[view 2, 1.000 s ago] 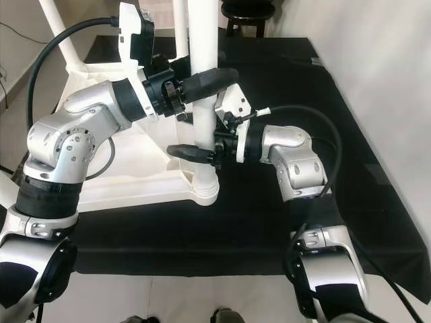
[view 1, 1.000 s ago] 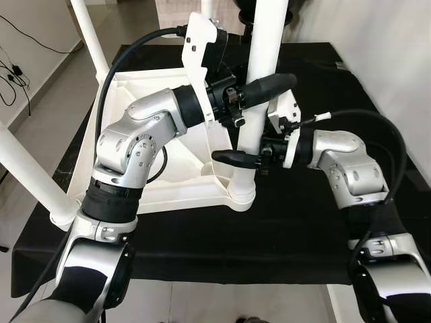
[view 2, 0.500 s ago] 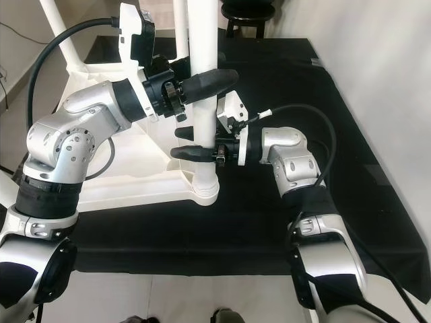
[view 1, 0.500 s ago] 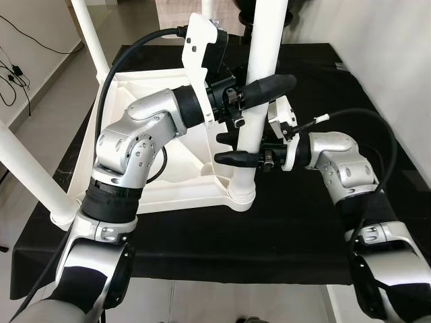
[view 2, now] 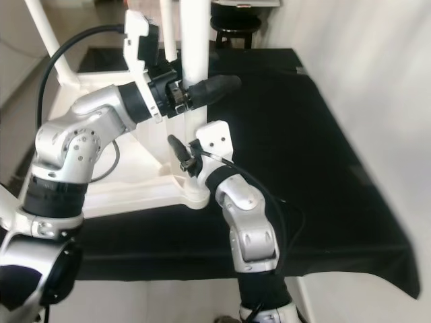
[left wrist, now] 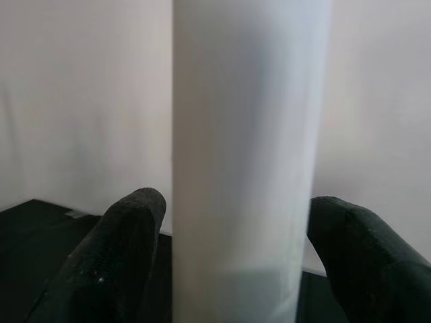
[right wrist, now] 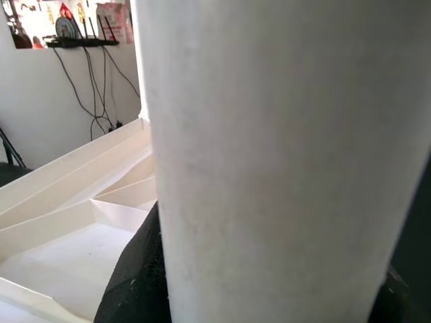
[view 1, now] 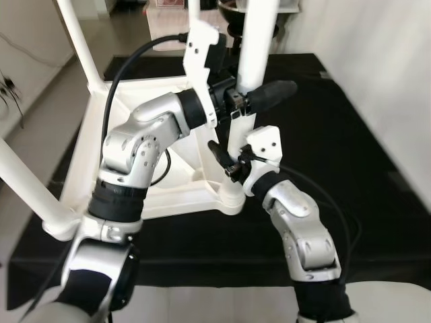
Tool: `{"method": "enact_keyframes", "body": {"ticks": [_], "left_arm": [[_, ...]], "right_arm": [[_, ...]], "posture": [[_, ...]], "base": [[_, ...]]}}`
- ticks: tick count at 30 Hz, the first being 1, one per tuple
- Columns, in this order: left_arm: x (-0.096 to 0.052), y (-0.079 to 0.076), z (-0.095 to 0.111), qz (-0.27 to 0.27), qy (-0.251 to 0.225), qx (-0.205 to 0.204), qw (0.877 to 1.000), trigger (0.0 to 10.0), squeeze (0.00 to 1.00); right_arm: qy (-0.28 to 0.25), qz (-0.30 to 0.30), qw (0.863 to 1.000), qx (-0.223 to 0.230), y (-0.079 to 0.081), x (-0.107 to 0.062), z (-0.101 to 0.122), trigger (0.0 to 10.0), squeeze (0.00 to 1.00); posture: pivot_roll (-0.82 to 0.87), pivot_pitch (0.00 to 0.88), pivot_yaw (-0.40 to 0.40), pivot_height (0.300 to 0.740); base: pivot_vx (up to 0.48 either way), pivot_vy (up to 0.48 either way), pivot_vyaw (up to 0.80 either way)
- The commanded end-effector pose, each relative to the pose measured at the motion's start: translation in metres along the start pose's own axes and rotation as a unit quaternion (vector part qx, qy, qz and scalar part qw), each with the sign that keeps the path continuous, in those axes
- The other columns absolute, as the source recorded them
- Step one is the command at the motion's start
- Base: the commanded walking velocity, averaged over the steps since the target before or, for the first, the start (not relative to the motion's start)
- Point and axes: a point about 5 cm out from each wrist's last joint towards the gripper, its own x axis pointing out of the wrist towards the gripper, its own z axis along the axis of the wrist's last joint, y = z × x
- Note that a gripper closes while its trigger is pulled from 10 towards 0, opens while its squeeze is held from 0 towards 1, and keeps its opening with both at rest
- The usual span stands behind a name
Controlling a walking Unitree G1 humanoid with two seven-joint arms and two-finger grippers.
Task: Building children table
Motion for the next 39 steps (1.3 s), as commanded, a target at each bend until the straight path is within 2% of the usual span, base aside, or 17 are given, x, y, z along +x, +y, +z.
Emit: {"method": "enact_keyframes", "body": {"ticks": [1,9,10,12,13,22,23,24,25,26,30,31,33,34,37,38,39], "left_arm": [[0.002,-0.001,0.003,-0.008,0.002,0.006,1.000,10.0,0.00],[0.003,0.000,0.001,-0.003,0.004,0.008,1.000,10.0,0.00],[0.004,-0.001,0.000,-0.009,0.006,0.005,1.000,0.7,0.00],[0.004,-0.001,0.000,-0.009,0.006,0.005,1.000,0.7,0.00],[0.005,-0.003,-0.001,-0.015,0.007,0.002,1.000,0.0,0.00],[0.006,-0.006,-0.003,-0.023,0.007,-0.001,1.000,0.0,0.00],[0.006,-0.006,-0.003,-0.023,0.008,-0.002,1.000,0.0,0.00],[0.006,-0.006,-0.003,-0.023,0.008,-0.002,1.000,0.0,0.00],[0.006,-0.006,-0.003,-0.023,0.008,-0.002,1.000,0.0,0.00],[0.006,-0.007,-0.003,-0.024,0.008,-0.003,1.000,0.0,0.00],[0.006,-0.007,-0.003,-0.025,0.009,-0.004,1.000,0.0,0.00],[0.006,-0.008,-0.004,-0.026,0.010,-0.004,1.000,0.0,0.00],[0.006,-0.009,-0.004,-0.028,0.010,-0.005,1.000,0.0,0.00],[0.006,-0.010,-0.004,-0.029,0.011,-0.005,1.000,0.0,0.00],[0.005,-0.010,-0.004,-0.029,0.011,-0.005,1.000,0.0,0.00],[0.005,-0.010,-0.004,-0.030,0.011,-0.005,0.999,0.0,0.00],[0.005,-0.011,-0.004,-0.030,0.011,-0.006,0.999,0.0,0.00]], "right_arm": [[0.112,-0.035,0.993,0.010,-0.011,-0.008,-0.047,0.0,0.00],[0.114,-0.040,0.993,0.006,-0.021,-0.003,-0.043,0.0,0.00],[0.115,-0.050,0.992,0.006,-0.020,-0.004,-0.040,0.0,0.00],[0.115,-0.050,0.992,0.006,-0.020,-0.004,-0.040,0.0,0.00],[0.115,-0.058,0.992,0.006,-0.019,-0.006,-0.038,0.0,0.00],[0.111,-0.062,0.992,0.006,-0.016,-0.006,-0.029,0.0,0.00],[0.106,-0.045,0.993,0.005,-0.016,-0.004,-0.026,2.4,0.00],[0.106,-0.045,0.993,0.005,-0.016,-0.004,-0.026,2.4,0.00],[0.098,-0.031,0.995,0.005,-0.017,-0.001,-0.023,10.0,0.00],[0.072,-0.001,0.997,0.002,-0.019,0.004,-0.013,10.0,0.00],[0.042,0.030,0.999,-0.003,-0.022,0.009,-0.001,10.0,0.00],[0.014,0.130,0.991,0.005,-0.027,0.012,0.015,10.0,1.00],[-0.018,0.279,0.960,0.014,-0.038,0.011,0.040,10.0,1.00],[-0.027,0.326,0.945,-0.002,-0.043,0.009,0.047,10.0,1.00],[-0.023,0.354,0.935,-0.022,-0.046,0.009,0.048,10.0,1.00],[-0.014,0.384,0.923,-0.029,-0.050,0.012,0.048,10.0,0.35],[-0.006,0.407,0.913,-0.028,-0.052,0.014,0.047,10.0,0.00]], "posture": [[-0.24,0.125,-0.012,0.740],[-0.25,0.118,-0.020,0.740],[-0.25,0.119,-0.017,0.740],[-0.25,0.119,-0.017,0.740],[-0.25,0.120,-0.016,0.740],[-0.26,0.126,-0.016,0.740],[-0.25,0.128,-0.015,0.740],[-0.25,0.128,-0.015,0.740],[-0.25,0.128,-0.015,0.740],[-0.25,0.130,-0.014,0.740],[-0.25,0.130,-0.014,0.740],[-0.24,0.134,-0.017,0.740],[-0.24,0.136,-0.017,0.740],[-0.24,0.138,-0.016,0.740],[-0.24,0.138,-0.016,0.740],[-0.23,0.139,-0.016,0.740],[-0.22,0.139,-0.016,0.740]], "base": [[0.000,0.000,0.00],[0.000,0.000,0.00],[0.000,0.000,0.00],[0.000,0.000,0.00],[0.000,0.000,0.00],[0.000,0.000,0.00],[0.000,0.000,0.00],[0.000,0.000,0.00],[0.000,0.000,0.00],[0.000,0.000,0.00],[0.000,0.000,0.00],[0.000,0.000,0.00],[0.000,0.000,0.00],[0.000,0.000,0.00],[0.000,0.000,0.00],[0.000,0.000,0.00],[0.000,0.000,0.00]]}}
